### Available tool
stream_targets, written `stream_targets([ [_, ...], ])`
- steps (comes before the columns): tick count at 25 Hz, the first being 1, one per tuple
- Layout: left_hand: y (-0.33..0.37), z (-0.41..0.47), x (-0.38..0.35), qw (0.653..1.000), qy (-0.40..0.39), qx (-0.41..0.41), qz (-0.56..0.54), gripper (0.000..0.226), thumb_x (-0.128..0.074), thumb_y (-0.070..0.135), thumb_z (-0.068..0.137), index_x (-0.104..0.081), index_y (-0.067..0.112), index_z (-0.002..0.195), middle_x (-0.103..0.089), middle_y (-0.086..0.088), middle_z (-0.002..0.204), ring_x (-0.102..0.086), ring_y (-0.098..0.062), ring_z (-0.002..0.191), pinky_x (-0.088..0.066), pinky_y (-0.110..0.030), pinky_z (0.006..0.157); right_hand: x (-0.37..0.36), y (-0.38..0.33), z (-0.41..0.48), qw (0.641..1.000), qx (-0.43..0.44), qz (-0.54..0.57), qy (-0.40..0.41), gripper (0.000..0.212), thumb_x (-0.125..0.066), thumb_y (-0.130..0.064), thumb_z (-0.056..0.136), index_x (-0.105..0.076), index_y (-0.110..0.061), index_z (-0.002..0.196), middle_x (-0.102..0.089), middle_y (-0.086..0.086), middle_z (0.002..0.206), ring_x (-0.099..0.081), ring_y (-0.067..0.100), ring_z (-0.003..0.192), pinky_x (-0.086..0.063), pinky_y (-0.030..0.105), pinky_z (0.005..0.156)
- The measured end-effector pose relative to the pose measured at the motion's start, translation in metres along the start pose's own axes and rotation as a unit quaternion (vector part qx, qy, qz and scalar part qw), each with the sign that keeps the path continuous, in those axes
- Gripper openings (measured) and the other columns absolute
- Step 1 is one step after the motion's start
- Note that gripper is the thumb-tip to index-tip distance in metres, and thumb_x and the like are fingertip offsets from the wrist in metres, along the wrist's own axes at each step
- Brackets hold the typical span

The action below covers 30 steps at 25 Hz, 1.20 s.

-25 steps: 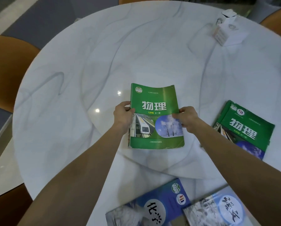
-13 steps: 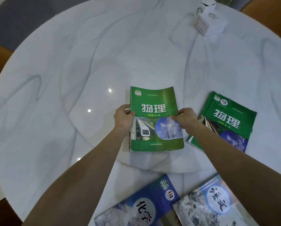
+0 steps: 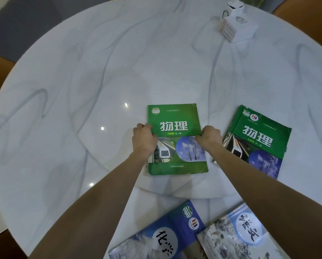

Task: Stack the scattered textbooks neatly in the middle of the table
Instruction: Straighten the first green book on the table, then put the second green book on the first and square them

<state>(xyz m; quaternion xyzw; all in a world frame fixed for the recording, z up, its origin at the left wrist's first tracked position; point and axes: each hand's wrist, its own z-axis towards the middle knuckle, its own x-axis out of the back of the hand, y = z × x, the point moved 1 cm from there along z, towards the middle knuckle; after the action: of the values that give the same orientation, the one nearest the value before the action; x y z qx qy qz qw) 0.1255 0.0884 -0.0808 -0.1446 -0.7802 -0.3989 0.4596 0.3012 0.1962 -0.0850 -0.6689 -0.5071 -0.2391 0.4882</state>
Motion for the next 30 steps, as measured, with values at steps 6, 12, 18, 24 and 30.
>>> stream_targets([
  [6,0.017,-0.015,0.01,0.989,-0.03,-0.084,0.116,0.032,-0.043,0.019,0.094,-0.053,0.006,0.122,-0.052,-0.018,0.123,-0.047,-0.033,0.113,-0.044,-0.047,0.091,0.012,0.004,-0.02,0.993,0.06,-0.101,0.002,0.032,-0.047,-0.024,0.091,-0.055,-0.004,0.115,-0.06,0.019,0.115,-0.057,0.035,0.103,-0.05,0.039,0.084],
  [12,0.037,-0.031,0.017,0.964,-0.027,-0.173,0.201,0.033,-0.043,0.022,0.092,-0.054,0.009,0.121,-0.055,-0.014,0.122,-0.043,-0.031,0.118,-0.034,-0.048,0.1,0.027,0.018,-0.049,0.973,0.107,-0.197,0.048,0.035,-0.044,-0.025,0.092,-0.054,-0.006,0.119,-0.056,0.018,0.119,-0.05,0.034,0.113,-0.045,0.043,0.091],
  [18,0.081,-0.044,0.007,0.94,-0.043,-0.251,0.227,0.034,-0.044,0.02,0.092,-0.054,0.008,0.121,-0.053,-0.016,0.122,-0.042,-0.032,0.118,-0.034,-0.047,0.099,0.061,0.054,-0.062,0.975,0.063,-0.192,0.097,0.031,-0.046,-0.023,0.09,-0.056,-0.006,0.114,-0.057,0.017,0.117,-0.05,0.033,0.113,-0.042,0.044,0.095],
  [24,0.139,-0.051,-0.033,0.923,-0.053,-0.298,0.239,0.035,-0.041,0.019,0.092,-0.052,0.008,0.124,-0.053,-0.016,0.124,-0.042,-0.031,0.12,-0.034,-0.045,0.098,0.092,0.12,-0.053,0.975,0.005,-0.193,0.109,0.03,-0.045,-0.02,0.09,-0.052,-0.004,0.115,-0.055,0.019,0.119,-0.048,0.035,0.113,-0.043,0.046,0.094],
  [30,0.183,-0.049,-0.085,0.916,-0.084,-0.305,0.247,0.034,-0.042,0.019,0.092,-0.051,0.009,0.123,-0.053,-0.017,0.124,-0.042,-0.034,0.119,-0.036,-0.046,0.097,0.099,0.184,-0.039,0.982,-0.072,-0.135,0.109,0.034,-0.043,-0.025,0.093,-0.046,-0.003,0.119,-0.05,0.02,0.122,-0.046,0.037,0.115,-0.041,0.047,0.092],
])
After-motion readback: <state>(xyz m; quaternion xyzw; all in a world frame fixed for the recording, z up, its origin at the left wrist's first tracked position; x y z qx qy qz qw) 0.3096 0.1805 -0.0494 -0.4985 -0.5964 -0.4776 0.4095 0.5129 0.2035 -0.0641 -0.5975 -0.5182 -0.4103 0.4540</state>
